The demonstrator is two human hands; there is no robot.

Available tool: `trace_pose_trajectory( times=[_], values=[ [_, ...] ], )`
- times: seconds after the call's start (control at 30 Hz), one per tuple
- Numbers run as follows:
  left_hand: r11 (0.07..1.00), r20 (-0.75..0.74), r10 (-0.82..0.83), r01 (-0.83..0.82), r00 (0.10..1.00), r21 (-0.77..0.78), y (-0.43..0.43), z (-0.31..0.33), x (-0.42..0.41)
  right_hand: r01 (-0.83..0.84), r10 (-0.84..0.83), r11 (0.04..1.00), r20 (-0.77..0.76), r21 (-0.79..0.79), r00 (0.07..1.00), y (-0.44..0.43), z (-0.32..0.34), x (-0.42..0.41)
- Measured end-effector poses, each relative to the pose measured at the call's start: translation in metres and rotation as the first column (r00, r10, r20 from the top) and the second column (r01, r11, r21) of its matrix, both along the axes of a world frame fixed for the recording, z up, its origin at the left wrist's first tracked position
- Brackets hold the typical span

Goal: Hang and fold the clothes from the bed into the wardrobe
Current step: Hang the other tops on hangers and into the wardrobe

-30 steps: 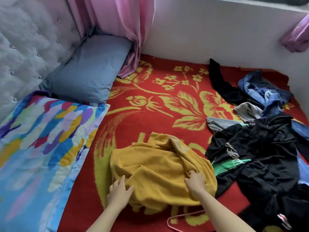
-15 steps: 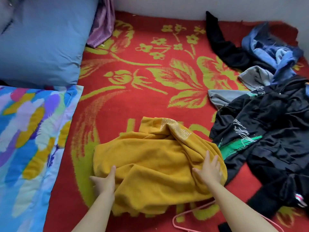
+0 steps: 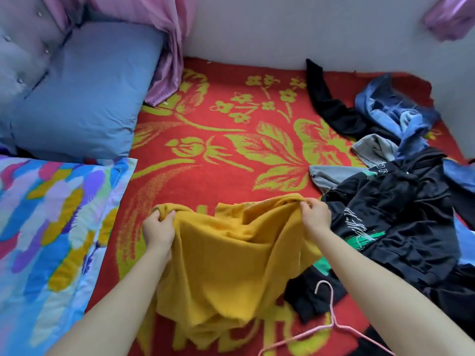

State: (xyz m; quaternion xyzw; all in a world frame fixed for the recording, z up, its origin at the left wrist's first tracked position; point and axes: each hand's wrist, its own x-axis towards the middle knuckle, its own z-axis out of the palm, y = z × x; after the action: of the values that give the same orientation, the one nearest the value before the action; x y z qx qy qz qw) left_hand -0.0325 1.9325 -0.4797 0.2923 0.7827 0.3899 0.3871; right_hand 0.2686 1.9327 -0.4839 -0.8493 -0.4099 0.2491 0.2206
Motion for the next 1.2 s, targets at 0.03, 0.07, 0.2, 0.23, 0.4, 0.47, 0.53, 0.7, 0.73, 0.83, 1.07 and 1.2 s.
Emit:
trace_pose_trajectory(
  times=[0.03,0.07,0.2,0.23,0.4,0.47,0.53,0.7,0.73,0.83,1.07,1.2],
  values=[
    [0.997,-0.002,0.008,-0.008,1.000,0.074,0.010,0.021,-0.006,0.009,-0.009,0.997,-0.007,0.074,1.000,0.015,0.023,0.001],
    [0.987,0.002,0.026,-0.026,1.000,0.157,0.019,0.043,-0.014,0.007,-0.005,0.989,-0.016,0.146,1.000,0.027,0.046,0.002],
    [0.913,0.034,0.093,-0.099,0.995,0.397,0.033,0.122,-0.051,0.080,-0.038,0.905,-0.107,0.418,0.993,0.051,0.121,0.005],
    [0.884,0.057,0.110,-0.124,0.992,0.450,0.030,0.143,-0.058,0.123,-0.055,0.871,-0.154,0.475,0.986,0.052,0.134,0.006],
    [0.775,0.055,0.070,-0.089,0.996,0.626,0.005,0.190,-0.060,0.355,-0.173,0.743,-0.349,0.567,0.921,0.035,0.153,0.021],
    [0.790,0.072,0.001,-0.045,0.997,0.611,-0.012,0.182,-0.051,0.421,-0.236,0.753,-0.390,0.505,0.890,0.015,0.143,0.030],
    [0.852,0.086,-0.079,0.023,0.993,0.522,-0.032,0.154,-0.036,0.479,-0.327,0.801,-0.408,0.359,0.852,-0.008,0.115,0.039],
    [0.946,0.080,-0.314,0.306,0.946,0.103,-0.116,0.060,0.015,0.443,-0.423,0.895,-0.413,-0.051,0.806,-0.082,0.023,0.043],
    [0.926,0.139,-0.367,0.375,0.920,-0.032,-0.136,0.037,0.022,0.399,-0.417,0.908,-0.351,-0.126,0.838,-0.095,0.005,0.043],
    [0.827,0.218,-0.426,0.476,0.878,-0.299,-0.182,-0.021,0.031,0.194,-0.274,0.938,-0.269,-0.288,0.923,-0.126,-0.014,0.026],
    [0.813,0.214,-0.490,0.531,0.845,-0.240,-0.212,-0.035,0.048,-0.163,0.022,0.900,-0.331,-0.405,0.943,-0.167,-0.007,-0.037],
    [0.548,0.231,-0.792,0.825,0.565,-0.140,-0.225,-0.018,0.042,-0.260,0.030,0.833,-0.430,-0.488,0.902,-0.167,-0.022,-0.078]
  ],
)
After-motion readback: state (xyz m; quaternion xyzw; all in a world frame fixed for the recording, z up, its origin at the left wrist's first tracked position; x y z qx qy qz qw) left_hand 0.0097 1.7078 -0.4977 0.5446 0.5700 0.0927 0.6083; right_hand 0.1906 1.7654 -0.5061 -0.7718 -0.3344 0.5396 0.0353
